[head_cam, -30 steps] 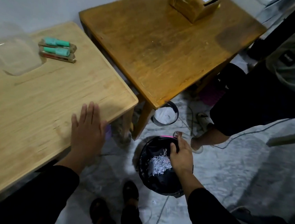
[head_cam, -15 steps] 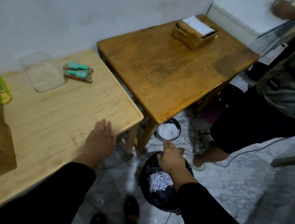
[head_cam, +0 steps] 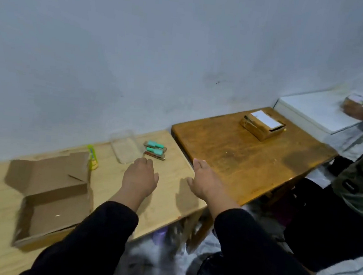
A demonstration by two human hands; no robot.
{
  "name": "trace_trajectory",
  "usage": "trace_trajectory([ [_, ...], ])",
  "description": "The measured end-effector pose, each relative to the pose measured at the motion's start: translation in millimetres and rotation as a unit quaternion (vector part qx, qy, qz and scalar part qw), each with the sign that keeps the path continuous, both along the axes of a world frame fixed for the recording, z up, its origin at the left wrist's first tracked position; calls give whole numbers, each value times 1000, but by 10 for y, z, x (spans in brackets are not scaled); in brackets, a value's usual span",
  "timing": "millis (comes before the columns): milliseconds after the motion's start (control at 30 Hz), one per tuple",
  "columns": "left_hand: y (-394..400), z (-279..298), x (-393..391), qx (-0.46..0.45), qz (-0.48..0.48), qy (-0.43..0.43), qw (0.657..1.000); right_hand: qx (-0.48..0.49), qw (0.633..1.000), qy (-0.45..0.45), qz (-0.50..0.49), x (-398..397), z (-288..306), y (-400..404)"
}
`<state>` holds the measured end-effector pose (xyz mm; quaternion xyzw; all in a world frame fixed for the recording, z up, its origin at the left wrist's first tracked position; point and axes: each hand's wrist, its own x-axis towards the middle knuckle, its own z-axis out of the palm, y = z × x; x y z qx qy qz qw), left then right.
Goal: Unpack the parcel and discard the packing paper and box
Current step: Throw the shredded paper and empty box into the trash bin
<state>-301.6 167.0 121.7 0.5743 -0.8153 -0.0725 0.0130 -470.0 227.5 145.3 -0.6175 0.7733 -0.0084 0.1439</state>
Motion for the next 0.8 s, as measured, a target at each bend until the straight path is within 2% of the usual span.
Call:
trace_trajectory([
  [133,-149,241,559,-50,34,10,998,-46,998,25,39,469,272,-273],
  [333,-219,350,1525,-83,124,2,989,-71,991,-24,112,1307,298,-654],
  [567,-60,-149,2350,-26,232,17,972,24,977,-75,197,2029,-299,-845],
  [800,58,-833,2617,89,322,87,939,119,968,-122,182,2307,-989,-924],
])
